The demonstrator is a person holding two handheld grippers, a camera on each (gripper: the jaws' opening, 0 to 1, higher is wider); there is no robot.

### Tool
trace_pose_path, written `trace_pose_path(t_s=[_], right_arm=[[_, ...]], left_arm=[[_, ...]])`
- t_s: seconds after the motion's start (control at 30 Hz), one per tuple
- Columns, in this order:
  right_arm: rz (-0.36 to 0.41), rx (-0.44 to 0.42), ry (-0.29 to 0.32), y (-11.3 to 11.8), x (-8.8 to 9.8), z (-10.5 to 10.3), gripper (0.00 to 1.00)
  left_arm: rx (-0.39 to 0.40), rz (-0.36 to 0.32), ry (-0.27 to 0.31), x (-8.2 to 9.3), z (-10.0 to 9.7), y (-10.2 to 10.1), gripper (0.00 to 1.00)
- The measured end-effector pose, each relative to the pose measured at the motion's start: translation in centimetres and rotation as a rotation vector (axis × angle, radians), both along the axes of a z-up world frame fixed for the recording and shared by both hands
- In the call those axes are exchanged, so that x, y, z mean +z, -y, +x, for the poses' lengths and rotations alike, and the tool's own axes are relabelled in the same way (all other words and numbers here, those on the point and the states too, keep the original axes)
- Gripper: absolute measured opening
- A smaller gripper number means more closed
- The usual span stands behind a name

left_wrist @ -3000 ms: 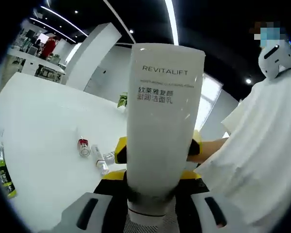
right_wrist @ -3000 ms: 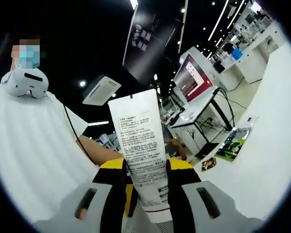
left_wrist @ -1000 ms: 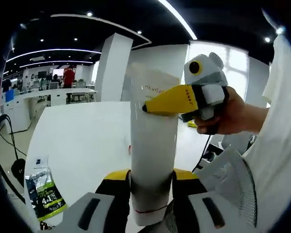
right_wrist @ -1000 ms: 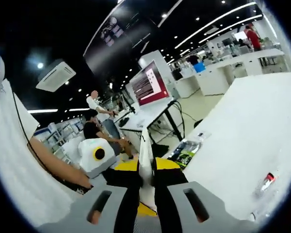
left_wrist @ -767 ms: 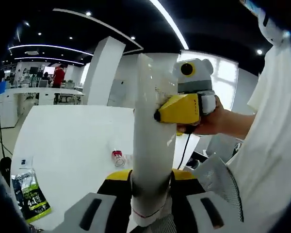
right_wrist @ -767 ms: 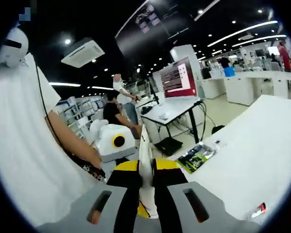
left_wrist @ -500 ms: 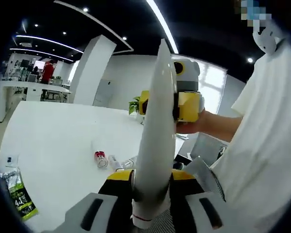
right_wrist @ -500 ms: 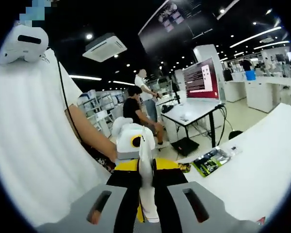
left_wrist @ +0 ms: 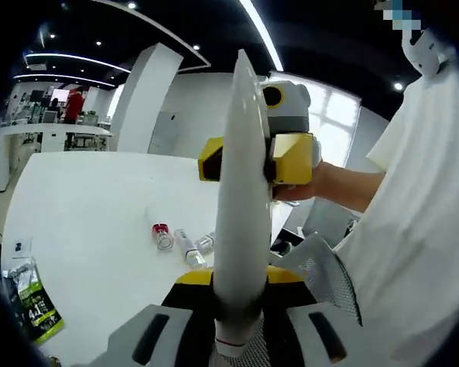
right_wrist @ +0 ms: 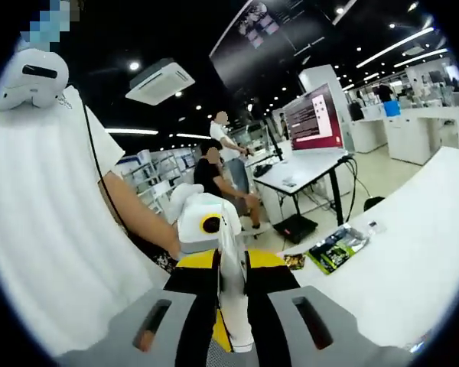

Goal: Arrange the skincare products in the storage area until every visible bottle or jar stands upright without overlapping.

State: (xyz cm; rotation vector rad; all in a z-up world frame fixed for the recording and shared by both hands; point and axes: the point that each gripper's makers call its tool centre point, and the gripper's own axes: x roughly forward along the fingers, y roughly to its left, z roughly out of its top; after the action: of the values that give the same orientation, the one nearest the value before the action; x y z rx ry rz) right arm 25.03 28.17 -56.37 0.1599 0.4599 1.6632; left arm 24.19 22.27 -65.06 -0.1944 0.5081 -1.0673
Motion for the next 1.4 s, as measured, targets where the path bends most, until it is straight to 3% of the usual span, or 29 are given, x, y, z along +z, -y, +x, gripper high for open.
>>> trace_pose_path(t_s=[0.17, 0.27, 0.5, 0.6, 0.7, 0.87, 1.2, 1.4], right_arm=[[-0.009, -0.116, -0.004, -0.6, -0.4, 1.5, 0.18], [-0.012, -0.164, 0.023, -1.1, -0.6, 2.1, 0.21], [-0.053, -0.338, -0.083, -1.5, -2.2, 3.2, 0.30], [-0.116, -0.379, -0.069, -1.7, -3.4, 3.1, 0.30], [-0.112, -0.432, -0.077, -1.9, -3.3, 3.6, 0.32], [-0.177, -0.457, -0.023, -2.1, -4.2, 4.0, 0.32], [-0.209, -0.515, -0.107, -2.0, -6.0, 4.6, 0.33], [-0.199, -0.507, -0.082, -1.5, -5.8, 4.3, 0.31]], left_arm=[[0.069, 0.029, -0.010, -0.4, 0.9, -0.9, 0.20], [0.117, 0.040, -0.016, -0.6, 1.6, -1.4, 0.19], [0.217, 0.022, -0.022, -0.2, 2.9, -2.8, 0.19], [0.258, 0.057, -0.013, -0.6, 3.4, -3.1, 0.19], [0.300, 0.061, -0.046, -0.9, 3.7, -3.3, 0.20], [0.331, 0.120, -0.036, -1.7, 4.0, -3.5, 0.20], [0.371, 0.234, -0.051, -3.7, 4.2, -4.1, 0.20], [0.363, 0.243, -0.040, -3.8, 4.1, -3.9, 0.21]])
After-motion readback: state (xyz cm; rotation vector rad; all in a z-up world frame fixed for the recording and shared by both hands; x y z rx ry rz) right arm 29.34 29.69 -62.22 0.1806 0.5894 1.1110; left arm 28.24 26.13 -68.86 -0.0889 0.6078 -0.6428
